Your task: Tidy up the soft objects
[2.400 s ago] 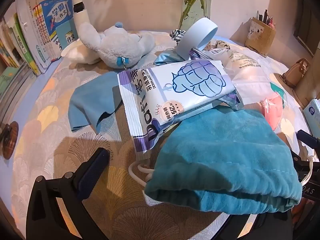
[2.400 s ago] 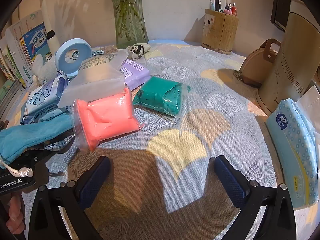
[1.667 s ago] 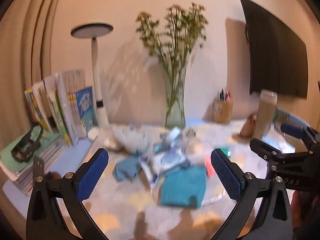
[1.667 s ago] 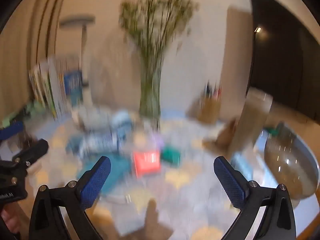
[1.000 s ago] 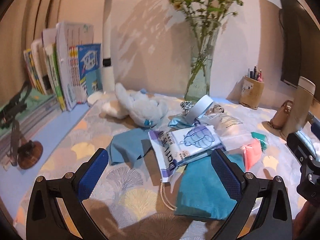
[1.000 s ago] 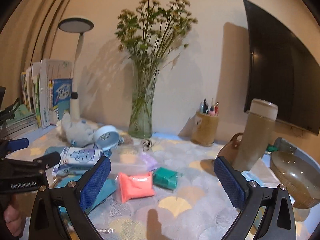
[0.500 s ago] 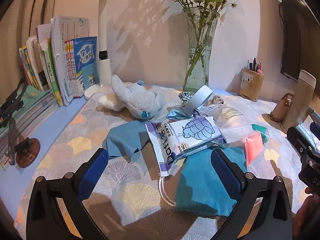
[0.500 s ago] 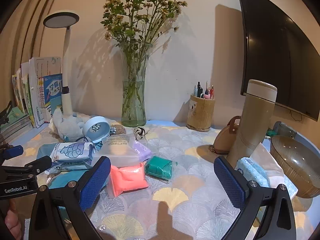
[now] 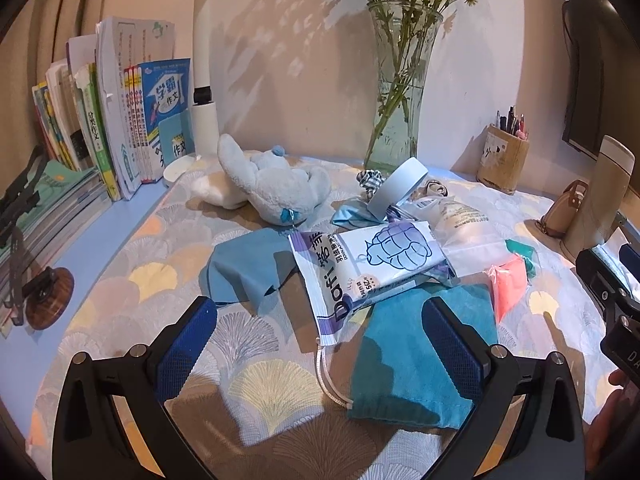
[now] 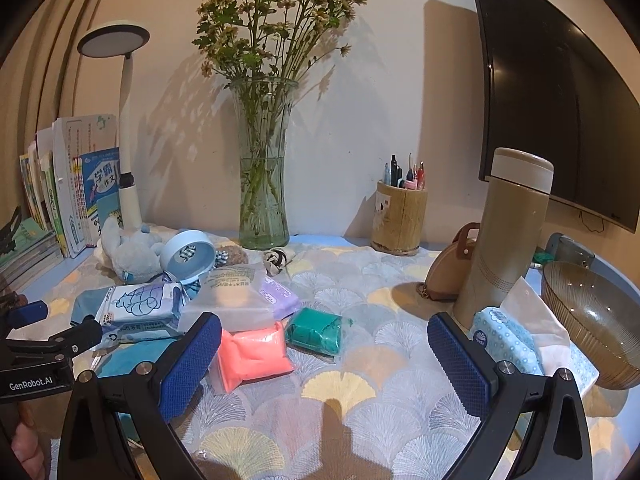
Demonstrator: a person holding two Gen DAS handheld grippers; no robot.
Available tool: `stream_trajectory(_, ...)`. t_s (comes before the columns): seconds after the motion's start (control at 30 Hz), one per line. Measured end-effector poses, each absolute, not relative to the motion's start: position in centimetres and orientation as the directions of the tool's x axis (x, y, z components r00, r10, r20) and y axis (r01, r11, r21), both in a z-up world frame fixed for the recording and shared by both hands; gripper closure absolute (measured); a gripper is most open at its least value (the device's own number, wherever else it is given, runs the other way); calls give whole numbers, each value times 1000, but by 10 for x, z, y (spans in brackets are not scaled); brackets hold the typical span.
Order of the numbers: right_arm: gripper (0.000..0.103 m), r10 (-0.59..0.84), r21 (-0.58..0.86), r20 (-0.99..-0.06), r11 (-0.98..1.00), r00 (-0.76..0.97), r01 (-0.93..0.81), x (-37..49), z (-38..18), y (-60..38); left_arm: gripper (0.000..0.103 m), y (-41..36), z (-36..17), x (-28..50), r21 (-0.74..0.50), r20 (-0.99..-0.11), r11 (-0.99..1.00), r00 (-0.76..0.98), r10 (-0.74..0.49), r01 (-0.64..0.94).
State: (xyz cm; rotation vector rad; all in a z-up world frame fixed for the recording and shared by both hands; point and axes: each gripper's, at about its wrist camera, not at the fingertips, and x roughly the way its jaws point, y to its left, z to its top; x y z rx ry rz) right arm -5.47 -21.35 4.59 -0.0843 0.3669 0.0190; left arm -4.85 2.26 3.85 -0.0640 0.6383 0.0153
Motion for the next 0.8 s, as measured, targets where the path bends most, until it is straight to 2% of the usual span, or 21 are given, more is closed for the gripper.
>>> stream_trajectory(0.8, 0, -2, -81, -366, 996, 930, -30, -54, 43, -213, 1, 22, 38, -48, -65, -603, 997, 797, -10, -37)
